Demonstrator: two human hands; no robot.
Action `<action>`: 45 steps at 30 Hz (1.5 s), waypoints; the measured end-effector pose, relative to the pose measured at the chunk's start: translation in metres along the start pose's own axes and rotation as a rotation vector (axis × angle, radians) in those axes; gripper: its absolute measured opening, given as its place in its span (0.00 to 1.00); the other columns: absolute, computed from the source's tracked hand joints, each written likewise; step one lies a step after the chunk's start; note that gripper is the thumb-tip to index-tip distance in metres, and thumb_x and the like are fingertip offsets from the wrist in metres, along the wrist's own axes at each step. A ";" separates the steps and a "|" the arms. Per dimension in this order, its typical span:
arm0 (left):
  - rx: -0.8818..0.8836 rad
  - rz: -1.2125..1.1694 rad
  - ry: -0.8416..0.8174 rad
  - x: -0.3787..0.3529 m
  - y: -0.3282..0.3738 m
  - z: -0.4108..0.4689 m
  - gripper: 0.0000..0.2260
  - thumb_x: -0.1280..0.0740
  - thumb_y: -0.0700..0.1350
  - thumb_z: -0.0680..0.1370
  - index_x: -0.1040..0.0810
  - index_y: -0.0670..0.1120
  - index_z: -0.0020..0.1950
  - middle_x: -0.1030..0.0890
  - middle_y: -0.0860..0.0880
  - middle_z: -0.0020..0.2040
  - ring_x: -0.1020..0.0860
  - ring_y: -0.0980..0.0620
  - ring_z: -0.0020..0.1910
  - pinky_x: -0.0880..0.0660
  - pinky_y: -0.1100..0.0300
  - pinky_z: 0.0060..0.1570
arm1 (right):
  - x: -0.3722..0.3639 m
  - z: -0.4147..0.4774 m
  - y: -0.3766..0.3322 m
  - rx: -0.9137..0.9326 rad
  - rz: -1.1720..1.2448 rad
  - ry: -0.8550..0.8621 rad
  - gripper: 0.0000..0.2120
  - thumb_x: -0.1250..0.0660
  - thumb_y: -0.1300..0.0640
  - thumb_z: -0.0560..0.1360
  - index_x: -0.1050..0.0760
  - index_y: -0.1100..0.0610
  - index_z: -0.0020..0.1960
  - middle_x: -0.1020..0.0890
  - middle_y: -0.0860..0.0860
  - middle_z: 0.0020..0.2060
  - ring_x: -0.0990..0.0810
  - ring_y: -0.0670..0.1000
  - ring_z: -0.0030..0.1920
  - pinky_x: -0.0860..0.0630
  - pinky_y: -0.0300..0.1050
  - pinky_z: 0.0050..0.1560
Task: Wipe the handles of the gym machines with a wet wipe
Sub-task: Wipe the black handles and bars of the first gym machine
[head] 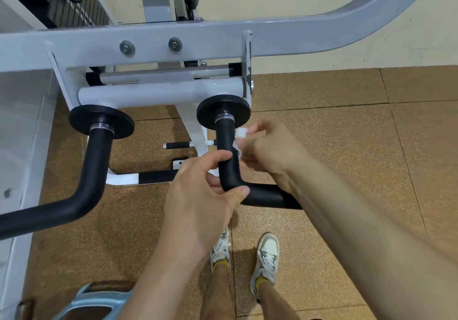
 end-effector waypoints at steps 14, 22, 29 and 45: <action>0.005 -0.148 -0.084 0.007 -0.009 0.023 0.16 0.24 0.40 0.69 0.20 0.59 0.49 0.23 0.47 0.49 0.22 0.56 0.47 0.24 0.55 0.56 | -0.032 0.020 -0.003 -0.149 0.517 0.303 0.03 0.34 0.65 0.76 0.24 0.59 0.44 0.21 0.54 0.33 0.22 0.52 0.30 0.22 0.42 0.30; -0.019 -0.136 -0.079 0.010 -0.007 0.034 0.11 0.30 0.40 0.73 0.19 0.57 0.47 0.23 0.53 0.51 0.25 0.67 0.48 0.33 0.79 0.42 | -0.037 0.019 0.002 -0.169 0.665 0.321 0.04 0.32 0.65 0.74 0.21 0.65 0.47 0.19 0.57 0.33 0.20 0.52 0.28 0.23 0.40 0.28; -0.080 -0.130 -0.093 0.012 -0.003 0.041 0.12 0.32 0.37 0.72 0.18 0.56 0.44 0.19 0.55 0.47 0.22 0.64 0.47 0.31 0.74 0.43 | -0.045 0.000 -0.013 0.473 -0.296 0.634 0.05 0.30 0.58 0.71 0.18 0.54 0.37 0.17 0.48 0.35 0.19 0.49 0.38 0.23 0.46 0.41; -0.139 -0.242 0.155 0.010 0.003 0.071 0.14 0.28 0.41 0.74 0.20 0.63 0.44 0.17 0.56 0.40 0.20 0.63 0.40 0.26 0.71 0.42 | -0.047 -0.002 -0.015 0.625 -0.556 0.627 0.04 0.31 0.53 0.74 0.20 0.51 0.41 0.18 0.47 0.36 0.21 0.49 0.38 0.27 0.45 0.40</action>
Point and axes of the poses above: each hand's wrist, its own z-axis towards the middle knuckle, its own x-axis out of the back of the hand, y = z × x, the point moved 1 cm from there along z, towards the middle knuckle
